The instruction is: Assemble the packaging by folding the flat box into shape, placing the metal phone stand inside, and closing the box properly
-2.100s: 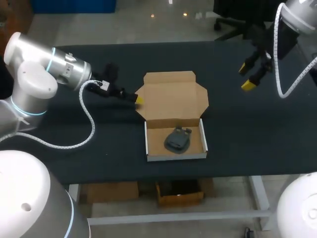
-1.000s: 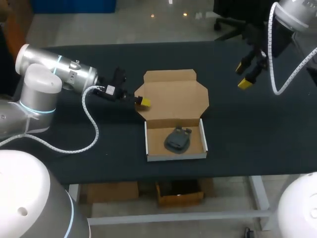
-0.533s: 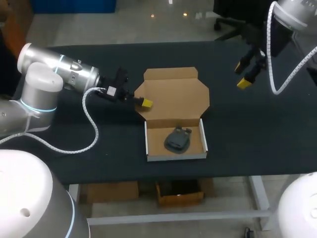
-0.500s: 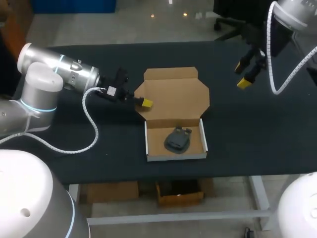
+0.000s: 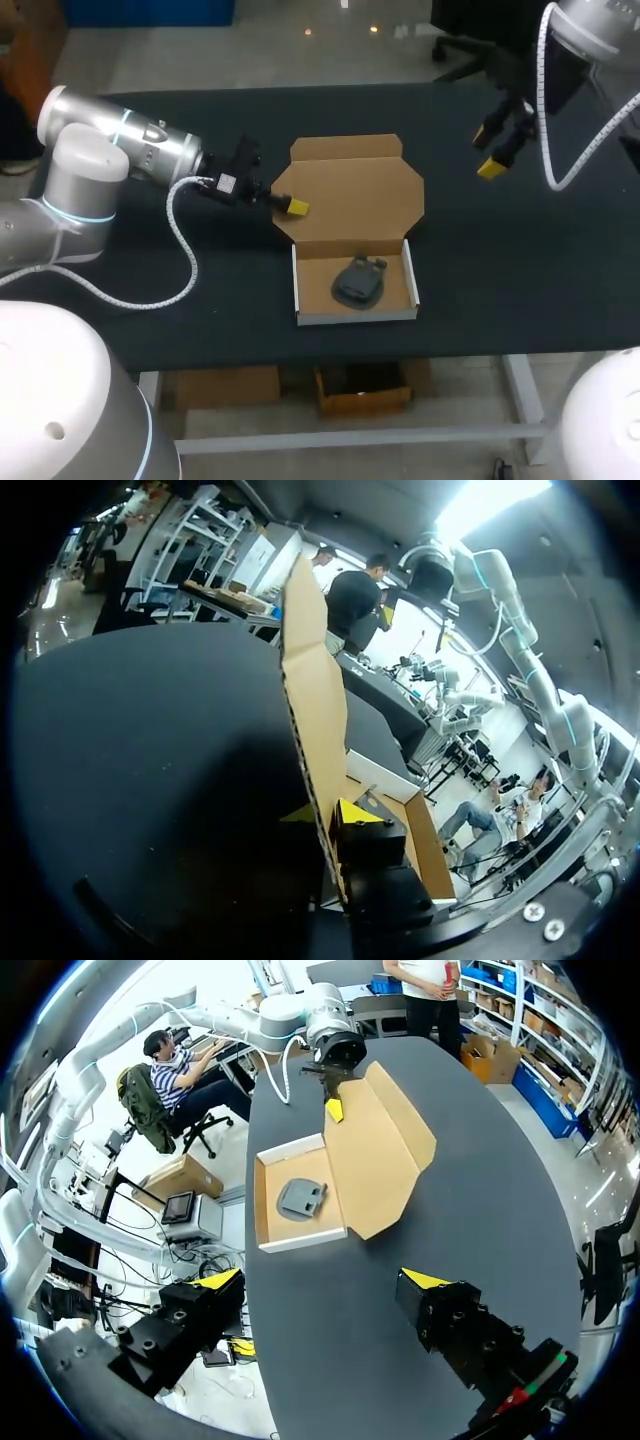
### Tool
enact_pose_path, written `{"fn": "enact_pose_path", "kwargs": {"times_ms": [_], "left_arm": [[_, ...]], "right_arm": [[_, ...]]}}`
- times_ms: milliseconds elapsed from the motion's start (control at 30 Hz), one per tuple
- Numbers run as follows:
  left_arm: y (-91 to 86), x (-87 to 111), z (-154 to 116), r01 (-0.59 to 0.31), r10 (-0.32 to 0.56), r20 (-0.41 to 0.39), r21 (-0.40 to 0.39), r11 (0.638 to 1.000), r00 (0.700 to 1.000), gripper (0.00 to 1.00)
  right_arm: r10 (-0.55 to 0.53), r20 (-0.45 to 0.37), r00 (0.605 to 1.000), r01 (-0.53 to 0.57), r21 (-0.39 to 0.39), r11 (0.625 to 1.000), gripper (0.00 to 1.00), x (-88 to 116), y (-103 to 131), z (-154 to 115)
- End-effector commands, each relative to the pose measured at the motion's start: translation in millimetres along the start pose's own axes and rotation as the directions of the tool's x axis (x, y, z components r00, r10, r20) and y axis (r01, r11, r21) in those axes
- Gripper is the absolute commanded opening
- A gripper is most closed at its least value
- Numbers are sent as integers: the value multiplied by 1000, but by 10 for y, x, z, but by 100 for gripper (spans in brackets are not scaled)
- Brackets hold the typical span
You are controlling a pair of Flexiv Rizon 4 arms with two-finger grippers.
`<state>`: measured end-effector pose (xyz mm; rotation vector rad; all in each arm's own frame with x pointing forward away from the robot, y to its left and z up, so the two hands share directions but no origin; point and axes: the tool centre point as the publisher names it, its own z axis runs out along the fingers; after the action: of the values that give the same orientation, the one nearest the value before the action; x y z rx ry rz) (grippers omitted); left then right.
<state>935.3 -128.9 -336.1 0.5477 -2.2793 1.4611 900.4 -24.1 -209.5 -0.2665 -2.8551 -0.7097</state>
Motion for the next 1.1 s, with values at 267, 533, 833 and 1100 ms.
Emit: {"fn": "enact_pose_path", "kwargs": {"times_ms": [267, 533, 833, 1100], "left_arm": [[15, 2, -8, -44, 44, -14, -2, 999, 999, 0], [20, 35, -11, -86, 85, -20, -7, 996, 996, 0], [40, 119, -16, -200, 200, -36, 6, 980, 979, 0], [42, 133, -21, -227, 227, -49, 9, 974, 973, 0]], "right_arm": [[0, -5, 1000, 0, 6, 1000, 100, -8, 22, -6], [-2, -8, 1000, 2, 8, 1000, 100, -11, 39, 6], [-7, -7, 1000, 7, 8, 1000, 100, -15, 69, -6], [-19, 2, 1000, 19, 18, 1000, 100, -10, 143, -23]]}}
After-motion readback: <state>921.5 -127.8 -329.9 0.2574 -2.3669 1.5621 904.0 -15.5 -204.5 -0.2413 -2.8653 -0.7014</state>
